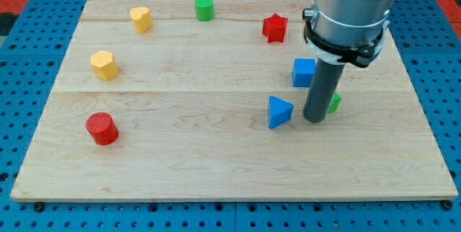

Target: Push the blue triangle close to the green star

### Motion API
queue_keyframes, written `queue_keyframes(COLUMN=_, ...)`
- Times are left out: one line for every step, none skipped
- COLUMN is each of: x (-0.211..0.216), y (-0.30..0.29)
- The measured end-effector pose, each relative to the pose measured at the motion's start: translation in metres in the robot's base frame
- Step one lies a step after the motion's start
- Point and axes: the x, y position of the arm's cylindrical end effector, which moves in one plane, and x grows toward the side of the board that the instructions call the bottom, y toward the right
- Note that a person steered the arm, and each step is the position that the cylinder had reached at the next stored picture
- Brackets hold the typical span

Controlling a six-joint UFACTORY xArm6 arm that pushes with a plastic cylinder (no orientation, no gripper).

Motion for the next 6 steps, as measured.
queue_keyframes(x=0.007, y=0.005)
queue_keyframes(x=0.028, y=-0.068)
queue_keyframes(x=0.02, y=-0.159)
queue_keyframes(x=0.007, y=-0.183)
queue_keyframes(x=0.008, y=-0.193)
queue_keyframes(x=0.008, y=-0.178)
